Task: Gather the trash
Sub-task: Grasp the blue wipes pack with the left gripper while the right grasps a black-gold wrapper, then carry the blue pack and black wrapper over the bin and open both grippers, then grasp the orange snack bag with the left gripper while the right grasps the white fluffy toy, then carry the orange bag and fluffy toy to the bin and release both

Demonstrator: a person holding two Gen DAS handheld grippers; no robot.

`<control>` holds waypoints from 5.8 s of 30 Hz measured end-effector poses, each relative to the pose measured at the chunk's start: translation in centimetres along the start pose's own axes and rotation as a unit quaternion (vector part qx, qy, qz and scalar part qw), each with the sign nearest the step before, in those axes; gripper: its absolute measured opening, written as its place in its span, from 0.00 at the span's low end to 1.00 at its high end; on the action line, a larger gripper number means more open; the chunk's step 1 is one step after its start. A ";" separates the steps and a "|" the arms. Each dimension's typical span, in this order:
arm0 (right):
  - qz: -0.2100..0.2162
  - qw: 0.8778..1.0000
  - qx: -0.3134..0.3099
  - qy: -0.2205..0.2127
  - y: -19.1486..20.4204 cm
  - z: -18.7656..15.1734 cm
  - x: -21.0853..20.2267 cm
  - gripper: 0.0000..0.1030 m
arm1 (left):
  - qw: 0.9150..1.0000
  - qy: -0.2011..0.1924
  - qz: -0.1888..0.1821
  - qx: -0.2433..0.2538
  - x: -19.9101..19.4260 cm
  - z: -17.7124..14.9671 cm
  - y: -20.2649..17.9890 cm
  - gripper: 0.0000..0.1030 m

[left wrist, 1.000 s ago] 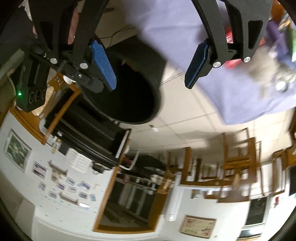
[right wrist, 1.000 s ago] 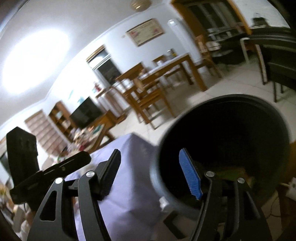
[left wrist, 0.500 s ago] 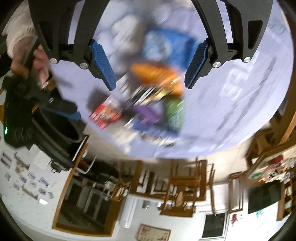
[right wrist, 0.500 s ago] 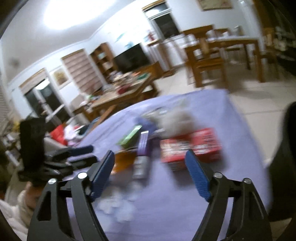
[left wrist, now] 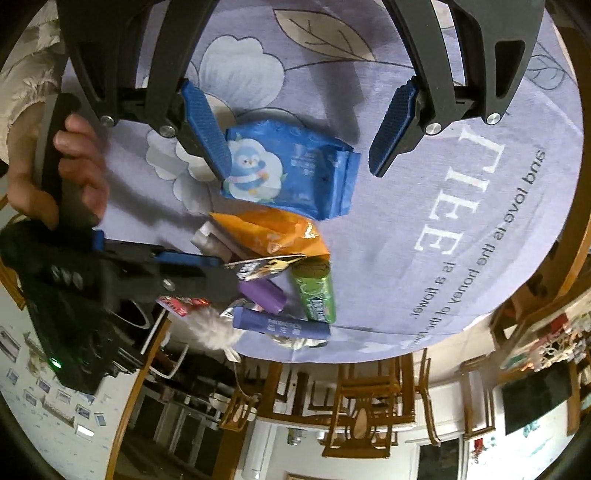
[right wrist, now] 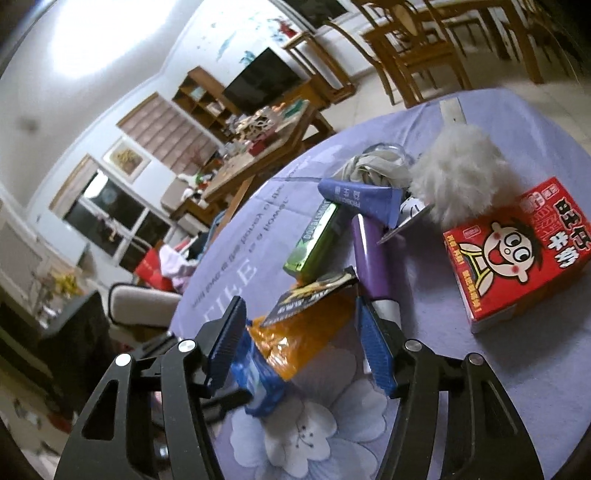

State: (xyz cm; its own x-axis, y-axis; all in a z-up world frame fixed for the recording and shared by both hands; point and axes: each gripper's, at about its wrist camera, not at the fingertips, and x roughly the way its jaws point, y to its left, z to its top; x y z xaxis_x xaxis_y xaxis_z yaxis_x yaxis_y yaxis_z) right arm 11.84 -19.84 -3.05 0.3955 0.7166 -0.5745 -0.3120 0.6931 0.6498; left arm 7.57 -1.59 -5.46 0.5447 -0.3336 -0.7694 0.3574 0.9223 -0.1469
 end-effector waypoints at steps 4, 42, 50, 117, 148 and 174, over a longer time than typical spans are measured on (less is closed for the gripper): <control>0.001 1.000 0.000 0.002 0.0 0.0 0.5 0.42 | 1.000 0.004 -0.006 -0.001 0.4 -0.2 -0.1 0.74; -0.078 0.964 0.022 -0.253 -11.0 -1.9 -23.3 0.02 | 0.986 -0.088 -0.136 0.030 0.2 8.0 -12.0 0.42; -0.157 0.926 0.087 -0.333 -19.9 -5.0 -32.1 0.03 | 0.975 -0.067 -0.195 0.084 5.4 12.2 -22.0 0.42; -0.160 0.982 -0.049 -0.087 -4.5 7.3 -1.9 0.76 | 0.998 -0.044 0.015 0.052 3.2 5.7 -2.9 0.67; -0.127 0.958 -0.067 -0.248 -6.1 1.2 -16.3 0.38 | 0.988 -0.133 -0.071 0.020 -0.8 7.7 -6.7 0.51; -0.218 0.900 0.095 -0.365 -26.9 -7.8 -35.9 0.38 | 0.972 -0.082 -0.184 0.118 10.7 14.5 -27.1 0.51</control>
State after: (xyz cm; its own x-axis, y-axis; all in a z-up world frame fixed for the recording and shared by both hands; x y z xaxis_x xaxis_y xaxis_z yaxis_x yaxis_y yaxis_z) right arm -0.69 -63.65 -3.78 0.9285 0.0891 -0.3606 0.1368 0.8204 0.5552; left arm 14.71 -33.04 -0.71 0.4539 -0.6770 -0.5793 0.7043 0.6708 -0.2321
